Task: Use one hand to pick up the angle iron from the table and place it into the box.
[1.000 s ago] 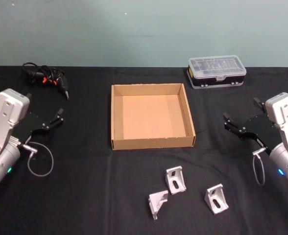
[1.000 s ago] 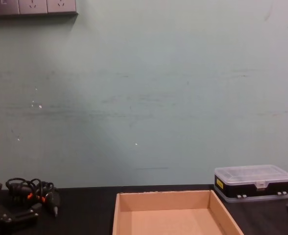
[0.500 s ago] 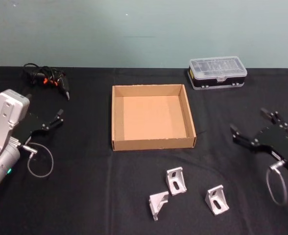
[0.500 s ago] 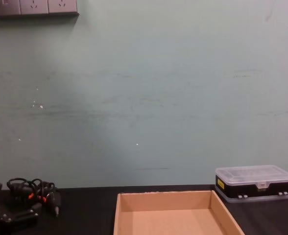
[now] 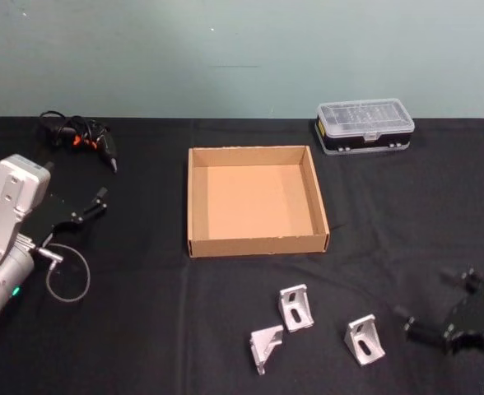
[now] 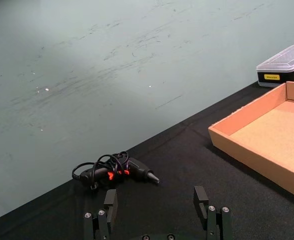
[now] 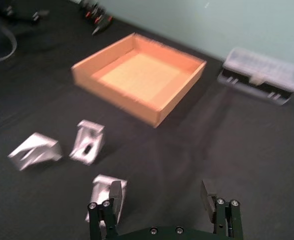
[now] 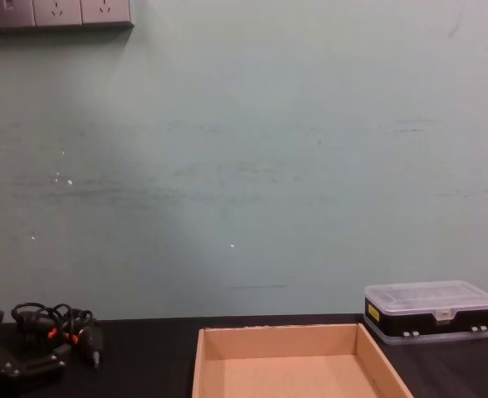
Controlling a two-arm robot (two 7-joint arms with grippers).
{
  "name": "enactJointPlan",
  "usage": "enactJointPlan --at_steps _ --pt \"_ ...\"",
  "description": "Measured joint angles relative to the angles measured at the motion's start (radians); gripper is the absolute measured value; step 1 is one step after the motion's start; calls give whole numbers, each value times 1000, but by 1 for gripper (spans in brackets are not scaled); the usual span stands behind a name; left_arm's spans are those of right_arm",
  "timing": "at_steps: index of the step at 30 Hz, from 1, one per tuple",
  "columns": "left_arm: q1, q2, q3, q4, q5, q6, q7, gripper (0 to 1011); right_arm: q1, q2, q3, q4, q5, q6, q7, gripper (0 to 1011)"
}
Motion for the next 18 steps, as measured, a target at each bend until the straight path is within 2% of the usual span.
enactJointPlan --at_steps 4,9,13,14,15,16,18 --pt "0 0 0 0 0 0 0 1000 -31 9 -2 -43 9 66 3 1002" --pt "0 0 0 0 0 0 0 1000 -26 3 -28 -80 5 150 -8 1002" --pt "0 0 0 0 0 0 0 1000 4 -24 -59 -105 -5 232 -37 1002" --pt "0 0 0 0 0 0 0 1000 30 -48 -81 -117 -13 281 -57 1002" --pt "0 0 0 0 0 0 0 1000 30 -48 -81 -117 -13 281 -57 1002" --pt "0 0 0 0 0 0 0 1000 48 -62 -96 -121 -18 312 -66 1002" --pt "0 0 0 0 0 0 0 1000 65 -76 -110 -124 -23 335 -73 1002"
